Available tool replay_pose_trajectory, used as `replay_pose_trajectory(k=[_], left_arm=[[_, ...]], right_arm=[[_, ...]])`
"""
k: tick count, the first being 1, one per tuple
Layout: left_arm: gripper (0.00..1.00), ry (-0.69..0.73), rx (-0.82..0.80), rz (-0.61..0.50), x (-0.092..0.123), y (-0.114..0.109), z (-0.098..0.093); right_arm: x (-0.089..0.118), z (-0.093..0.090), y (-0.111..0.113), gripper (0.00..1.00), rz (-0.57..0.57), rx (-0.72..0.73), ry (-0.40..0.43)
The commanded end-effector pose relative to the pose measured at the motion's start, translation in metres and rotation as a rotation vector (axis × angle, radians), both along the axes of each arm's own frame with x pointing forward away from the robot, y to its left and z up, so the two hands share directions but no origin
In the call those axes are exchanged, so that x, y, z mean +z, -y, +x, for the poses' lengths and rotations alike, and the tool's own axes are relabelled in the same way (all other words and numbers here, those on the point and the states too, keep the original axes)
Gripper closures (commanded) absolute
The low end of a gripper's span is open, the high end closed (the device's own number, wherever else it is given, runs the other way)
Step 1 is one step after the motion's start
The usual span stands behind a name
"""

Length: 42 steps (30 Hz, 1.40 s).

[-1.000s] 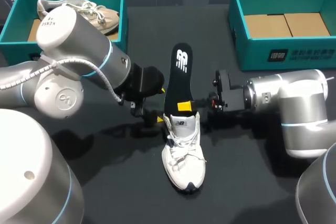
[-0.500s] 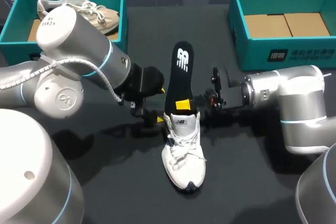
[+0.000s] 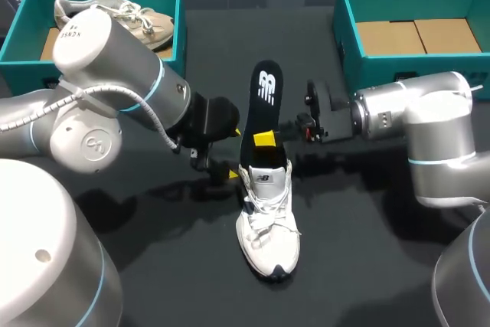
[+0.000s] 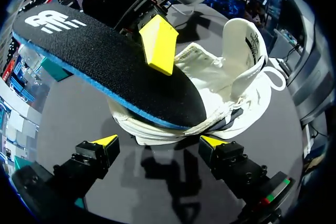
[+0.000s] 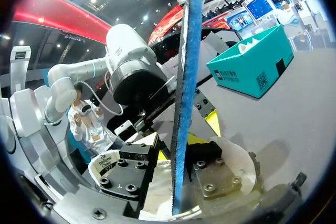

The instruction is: Take the shoe out of the shoebox, open the shoe tongue, remove and reinsert the insole, then place the shoe into the shoebox

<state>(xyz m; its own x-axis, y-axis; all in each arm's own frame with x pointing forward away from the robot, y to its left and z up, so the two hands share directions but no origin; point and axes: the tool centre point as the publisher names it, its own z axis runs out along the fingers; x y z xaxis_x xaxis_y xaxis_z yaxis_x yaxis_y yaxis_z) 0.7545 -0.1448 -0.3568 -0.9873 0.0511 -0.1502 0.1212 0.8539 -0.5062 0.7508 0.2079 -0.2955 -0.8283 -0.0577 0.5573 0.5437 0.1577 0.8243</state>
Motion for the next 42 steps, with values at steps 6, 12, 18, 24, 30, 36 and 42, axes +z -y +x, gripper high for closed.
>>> replay_pose_trajectory(k=[6, 12, 18, 24, 30, 36, 42], left_arm=[[0.00, 0.001, 0.000, -0.002, -0.001, -0.001, -0.001], [0.00, 0.001, 0.000, -0.002, -0.001, -0.001, -0.001], [0.00, 0.001, 0.000, -0.002, -0.001, -0.001, -0.001], [0.00, 0.001, 0.000, -0.002, -0.001, -0.001, -0.001], [0.00, 0.001, 0.000, -0.002, -0.001, -0.001, -0.001], [0.00, 0.001, 0.000, -0.002, -0.001, -0.001, -0.001], [0.00, 0.001, 0.000, -0.002, -0.001, -0.001, -0.001]], right_arm=[[0.008, 0.015, -0.001, 1.00, -0.022, 0.013, 0.006], [0.000, 0.012, -0.001, 1.00, -0.038, 0.009, -0.025], [-0.016, 0.001, 0.000, 1.00, -0.065, -0.010, -0.081], [-0.029, -0.015, 0.001, 1.00, -0.079, -0.029, -0.132], [-0.038, -0.026, -0.001, 1.00, -0.126, -0.037, -0.179], [-0.032, -0.025, -0.004, 0.91, -0.134, -0.031, -0.164], [-0.013, -0.016, -0.004, 0.71, -0.144, -0.018, -0.104]])
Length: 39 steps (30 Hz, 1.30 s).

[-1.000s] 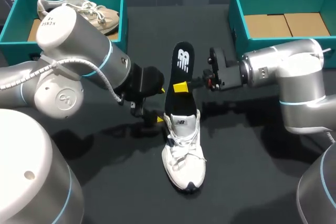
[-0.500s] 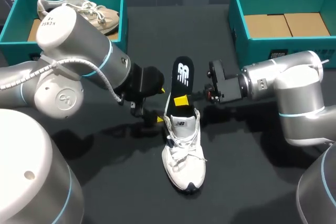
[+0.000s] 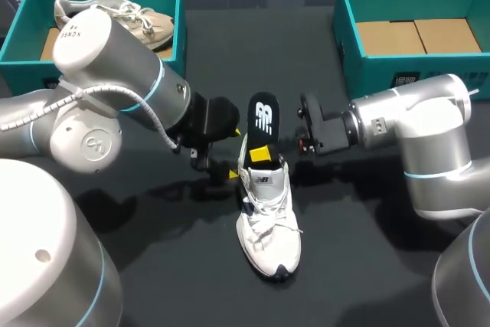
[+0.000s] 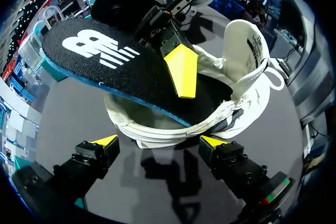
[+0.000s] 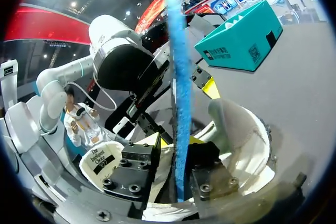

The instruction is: Take the shoe out of the shoebox, open the shoe tongue, remove and reinsert the insole, then place the shoe into the shoebox

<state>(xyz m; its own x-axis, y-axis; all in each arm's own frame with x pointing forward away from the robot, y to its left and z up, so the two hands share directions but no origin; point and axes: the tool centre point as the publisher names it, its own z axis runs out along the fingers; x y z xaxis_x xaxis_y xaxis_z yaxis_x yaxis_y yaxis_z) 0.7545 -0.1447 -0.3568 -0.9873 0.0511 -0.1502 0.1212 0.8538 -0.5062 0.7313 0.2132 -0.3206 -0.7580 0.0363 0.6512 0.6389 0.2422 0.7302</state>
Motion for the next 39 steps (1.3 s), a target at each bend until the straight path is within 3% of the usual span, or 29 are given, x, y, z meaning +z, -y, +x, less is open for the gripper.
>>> replay_pose_trajectory(k=[1, 10, 12, 15, 17, 26, 31, 35, 36, 39], left_arm=[[0.00, 0.001, 0.000, -0.002, -0.001, -0.001, -0.001], [0.00, 0.001, 0.000, -0.002, -0.001, -0.001, -0.001], [0.00, 0.001, 0.000, -0.002, -0.001, -0.001, -0.001], [0.00, 0.001, 0.000, -0.002, -0.001, -0.001, -0.001], [0.00, 0.001, 0.000, -0.002, -0.001, -0.001, -0.001], [0.00, 0.001, 0.000, -0.002, -0.001, -0.001, -0.001], [0.00, 0.001, 0.000, -0.002, -0.001, -0.001, -0.001], [0.00, 0.001, 0.000, -0.002, -0.001, -0.001, -0.001], [0.00, 0.001, 0.000, -0.002, -0.001, -0.001, -0.001], [0.00, 0.001, 0.000, -0.002, -0.001, -0.001, -0.001]], right_arm=[[0.014, 0.005, 0.002, 0.71, -0.018, 0.009, 0.021], [0.023, 0.023, 0.009, 0.77, -0.036, 0.002, 0.057], [0.023, 0.028, 0.009, 0.82, -0.031, 0.000, 0.053], [0.019, 0.033, 0.008, 1.00, -0.031, 0.008, 0.034], [0.014, 0.033, 0.006, 1.00, -0.032, 0.016, 0.017], [-0.011, 0.006, 0.006, 1.00, -0.052, 0.007, -0.080], [-0.015, -0.008, 0.009, 1.00, -0.086, -0.007, -0.116], [-0.012, -0.009, 0.009, 1.00, -0.082, -0.013, -0.104], [-0.009, -0.008, 0.008, 0.96, -0.082, -0.013, -0.093], [0.002, -0.003, 0.006, 0.69, -0.081, -0.001, -0.054]])
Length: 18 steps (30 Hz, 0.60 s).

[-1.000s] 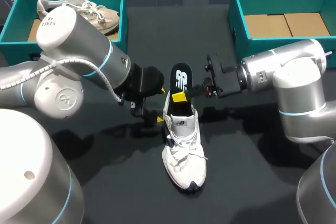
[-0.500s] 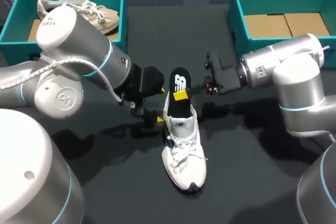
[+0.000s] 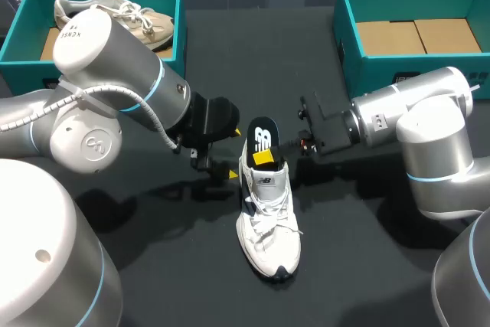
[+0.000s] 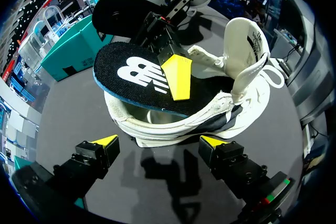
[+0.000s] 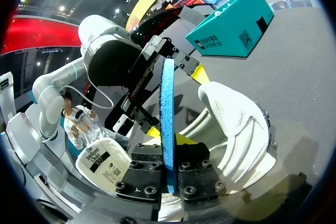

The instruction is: Take the shoe out of the shoebox, open the shoe tongue, remove and reinsert the insole, then place the shoe into the shoebox

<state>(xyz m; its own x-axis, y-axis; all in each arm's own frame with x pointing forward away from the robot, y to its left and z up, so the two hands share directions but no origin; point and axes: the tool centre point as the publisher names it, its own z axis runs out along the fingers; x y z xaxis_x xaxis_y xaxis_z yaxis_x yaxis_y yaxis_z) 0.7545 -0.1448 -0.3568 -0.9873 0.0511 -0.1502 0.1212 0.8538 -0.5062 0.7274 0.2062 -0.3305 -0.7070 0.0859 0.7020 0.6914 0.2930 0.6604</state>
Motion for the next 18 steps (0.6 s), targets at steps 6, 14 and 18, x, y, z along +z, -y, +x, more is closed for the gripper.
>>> replay_pose_trajectory(k=[6, 14, 18], left_arm=[[0.00, 0.001, 0.000, -0.002, -0.001, -0.001, -0.001], [0.00, 0.001, 0.000, -0.002, -0.001, -0.001, -0.001], [0.00, 0.001, 0.000, -0.002, -0.001, -0.001, -0.001]], right_arm=[[0.023, 0.009, 0.001, 0.68, -0.023, 0.008, 0.058], [0.019, 0.030, 0.001, 1.00, -0.021, 0.013, 0.053], [0.009, 0.028, -0.004, 1.00, -0.026, 0.034, 0.021]])
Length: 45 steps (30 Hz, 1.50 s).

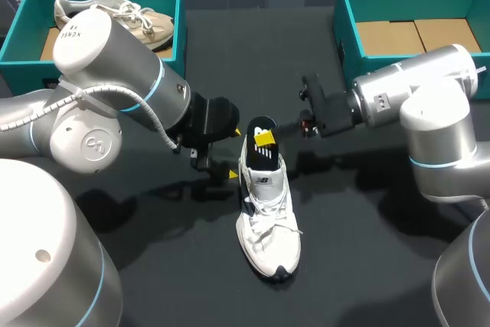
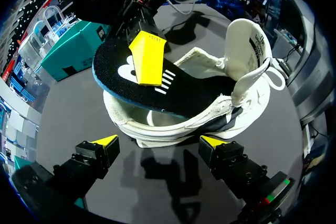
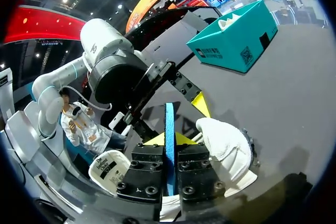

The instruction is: Take the shoe out of the shoebox, open the shoe tongue, remove and reinsert the insole, then place the shoe into the shoebox

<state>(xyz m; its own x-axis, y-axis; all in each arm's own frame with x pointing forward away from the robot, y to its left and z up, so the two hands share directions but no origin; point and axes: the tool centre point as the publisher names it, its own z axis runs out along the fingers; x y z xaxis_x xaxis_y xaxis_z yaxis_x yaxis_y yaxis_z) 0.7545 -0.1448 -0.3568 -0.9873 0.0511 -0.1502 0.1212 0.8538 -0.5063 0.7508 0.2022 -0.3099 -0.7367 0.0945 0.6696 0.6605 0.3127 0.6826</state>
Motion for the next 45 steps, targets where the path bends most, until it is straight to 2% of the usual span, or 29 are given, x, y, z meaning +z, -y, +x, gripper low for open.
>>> replay_pose_trajectory(k=[1, 10, 15, 17, 18, 20, 23, 29, 30, 31, 32, 33, 39, 45], left_arm=[[0.00, 0.001, 0.000, -0.002, -0.001, -0.001, -0.001], [0.00, 0.001, 0.000, -0.002, -0.001, -0.001, -0.001], [0.00, 0.001, 0.000, -0.002, -0.001, -0.001, -0.001], [0.00, 0.001, 0.000, -0.002, -0.001, -0.001, -0.001], [0.00, 0.001, 0.000, -0.002, -0.001, -0.001, -0.001], [0.00, 0.001, 0.000, -0.002, -0.001, -0.001, -0.001], [0.00, 0.001, 0.000, -0.002, -0.001, -0.001, -0.001], [0.00, 0.001, 0.000, -0.002, -0.001, -0.001, -0.001], [0.00, 0.001, 0.000, -0.002, -0.001, -0.001, -0.001], [0.00, 0.001, 0.000, -0.002, -0.001, -0.001, -0.001], [0.00, 0.001, 0.000, -0.002, -0.001, -0.001, -0.001], [0.00, 0.001, 0.000, -0.002, -0.001, -0.001, -0.001], [0.00, 0.001, 0.000, -0.002, -0.001, -0.001, -0.001], [0.00, 0.001, 0.000, -0.002, -0.001, -0.001, -0.001]], right_arm=[[-0.014, 0.002, -0.009, 1.00, -0.004, 0.028, -0.032], [-0.030, -0.028, -0.007, 1.00, -0.016, 0.034, -0.125], [-0.026, -0.032, -0.007, 1.00, -0.001, 0.009, -0.103], [-0.020, -0.030, -0.007, 0.73, 0.000, 0.006, -0.077], [-0.017, -0.029, -0.008, 0.66, -0.002, 0.007, -0.066], [-0.012, -0.026, -0.007, 0.61, -0.008, 0.006, -0.046], [-0.004, -0.021, -0.005, 0.60, -0.022, 0.000, -0.018], [0.003, -0.010, 0.003, 0.65, -0.044, -0.021, 0.012], [0.002, -0.007, 0.003, 0.69, -0.044, -0.021, 0.012], [0.001, -0.005, 0.002, 0.79, -0.046, -0.019, 0.009], [0.000, -0.003, 0.002, 0.97, -0.044, -0.018, 0.004], [-0.001, -0.001, 0.000, 1.00, -0.037, -0.012, -0.002], [-0.013, 0.001, -0.006, 1.00, -0.037, 0.011, -0.037], [-0.028, -0.016, -0.010, 1.00, -0.049, 0.020, -0.101]])
